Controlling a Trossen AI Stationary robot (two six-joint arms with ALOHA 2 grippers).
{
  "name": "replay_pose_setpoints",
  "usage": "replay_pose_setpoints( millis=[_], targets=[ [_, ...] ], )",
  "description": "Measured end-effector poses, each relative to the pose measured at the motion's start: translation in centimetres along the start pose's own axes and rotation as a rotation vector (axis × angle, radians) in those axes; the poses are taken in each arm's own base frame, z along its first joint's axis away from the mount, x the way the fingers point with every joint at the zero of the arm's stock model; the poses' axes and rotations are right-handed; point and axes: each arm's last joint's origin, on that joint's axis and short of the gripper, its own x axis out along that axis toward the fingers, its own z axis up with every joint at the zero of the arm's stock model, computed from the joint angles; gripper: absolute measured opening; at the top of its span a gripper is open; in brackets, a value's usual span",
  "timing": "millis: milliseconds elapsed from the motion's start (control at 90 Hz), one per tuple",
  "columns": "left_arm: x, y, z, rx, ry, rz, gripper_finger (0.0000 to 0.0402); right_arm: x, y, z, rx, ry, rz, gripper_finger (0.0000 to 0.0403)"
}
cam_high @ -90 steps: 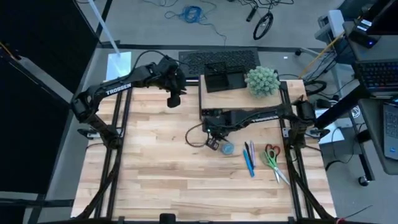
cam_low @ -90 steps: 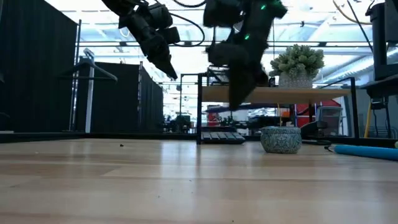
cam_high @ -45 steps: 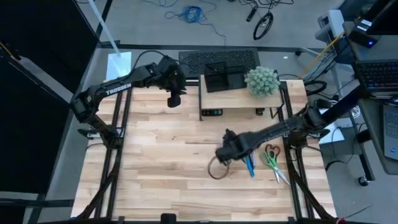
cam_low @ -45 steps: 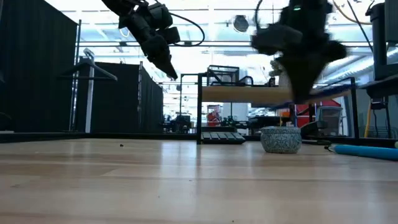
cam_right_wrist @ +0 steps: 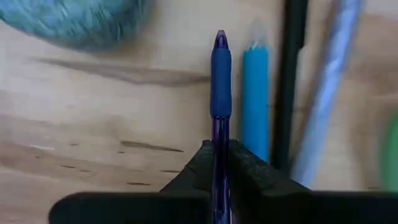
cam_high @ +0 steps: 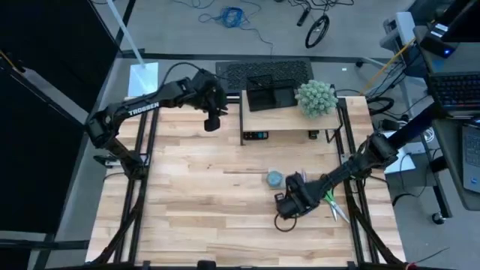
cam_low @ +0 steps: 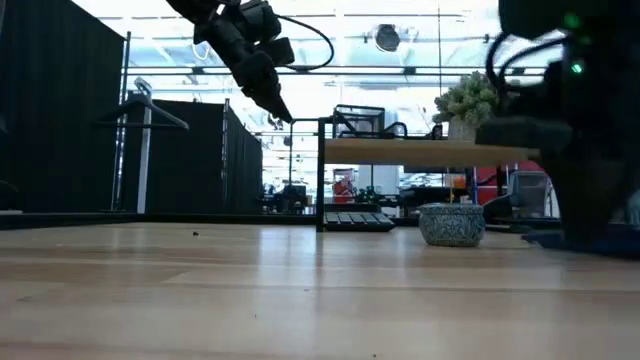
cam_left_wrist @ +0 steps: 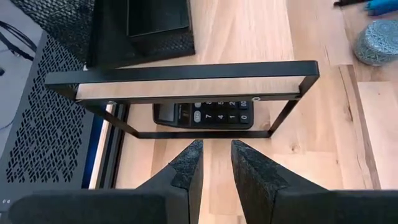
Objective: Pick and place office supplies into organizer
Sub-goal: Remove the dark blue pen from the black desk organizer on the shelf, then remove the black stapler from under the wooden shelf
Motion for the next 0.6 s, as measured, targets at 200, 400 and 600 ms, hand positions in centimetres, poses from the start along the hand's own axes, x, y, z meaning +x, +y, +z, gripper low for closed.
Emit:
replay_pose_setpoints(
  millis=[200, 400, 600],
  targets=[
    [0.0, -0.1, 0.0, 0.002, -0.002, -0.001, 0.0072, 0.1, -0.2, 0.1, 0.002, -0.002, -0.012, 0.007],
    [0.0, 0.0, 0.1, 0.004, -0.008, 0.003, 0.0072, -3.3, 0.2, 1.1, -0.086, -0.007, 0.019, 0.0134],
    [0.1, -0.1, 0.3, 0.011, -0.021, 0.007, 0.0072, -9.7, 0.4, 4.1, -0.222, -0.222, 0.244, 0.0164]
  ],
)
